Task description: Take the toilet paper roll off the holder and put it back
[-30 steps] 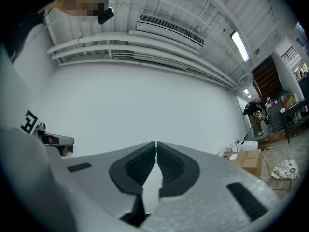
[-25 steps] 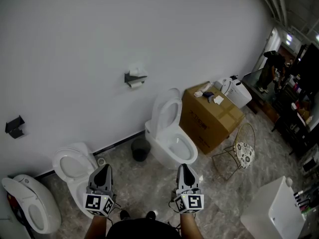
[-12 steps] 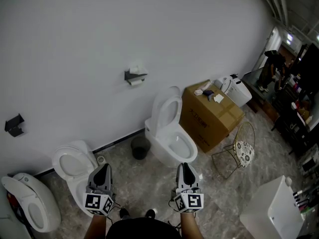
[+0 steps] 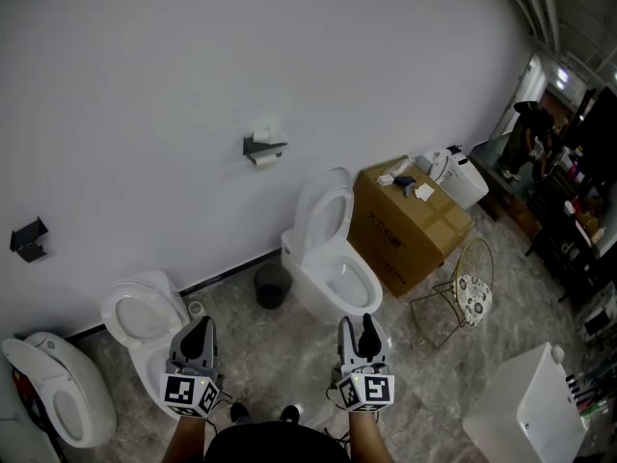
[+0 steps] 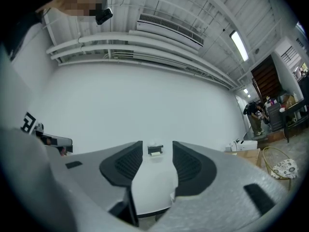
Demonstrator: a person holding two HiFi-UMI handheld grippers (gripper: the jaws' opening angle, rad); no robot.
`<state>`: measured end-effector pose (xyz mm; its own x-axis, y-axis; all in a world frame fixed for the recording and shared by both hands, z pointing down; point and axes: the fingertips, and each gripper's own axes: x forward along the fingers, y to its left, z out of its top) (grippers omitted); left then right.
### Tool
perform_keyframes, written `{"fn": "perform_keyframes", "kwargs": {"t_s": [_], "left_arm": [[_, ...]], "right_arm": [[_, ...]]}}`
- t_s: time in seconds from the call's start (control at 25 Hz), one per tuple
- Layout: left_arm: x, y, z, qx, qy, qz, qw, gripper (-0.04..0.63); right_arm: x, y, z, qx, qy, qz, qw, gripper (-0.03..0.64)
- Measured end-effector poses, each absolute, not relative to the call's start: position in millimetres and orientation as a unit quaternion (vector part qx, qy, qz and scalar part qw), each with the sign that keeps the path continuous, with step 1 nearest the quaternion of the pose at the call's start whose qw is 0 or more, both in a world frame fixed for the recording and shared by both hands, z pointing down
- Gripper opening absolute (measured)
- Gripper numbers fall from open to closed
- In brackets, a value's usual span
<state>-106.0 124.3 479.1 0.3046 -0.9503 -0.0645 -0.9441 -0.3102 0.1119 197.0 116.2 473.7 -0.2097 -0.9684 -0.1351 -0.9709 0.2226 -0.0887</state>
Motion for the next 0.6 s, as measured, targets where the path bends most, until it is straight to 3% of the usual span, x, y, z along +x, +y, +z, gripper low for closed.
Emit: {"fn": "perform_keyframes", "kwargs": {"t_s": [0.44, 0.6], "left_arm": [[-107.2, 126.5, 481.0, 0.808, -0.586, -0.060, 0.021, 0.003], [-108.1, 127.5, 481.4, 0.808, -0.586, -0.059, 0.020, 0.003]], "right_arm": [[192.3, 117.2, 471.5, -0.614, 0.785, 0.004, 0.088, 0.295], [189.3, 117.2, 471.7, -0.608, 0.788, 0.002, 0.093, 0.395]]}}
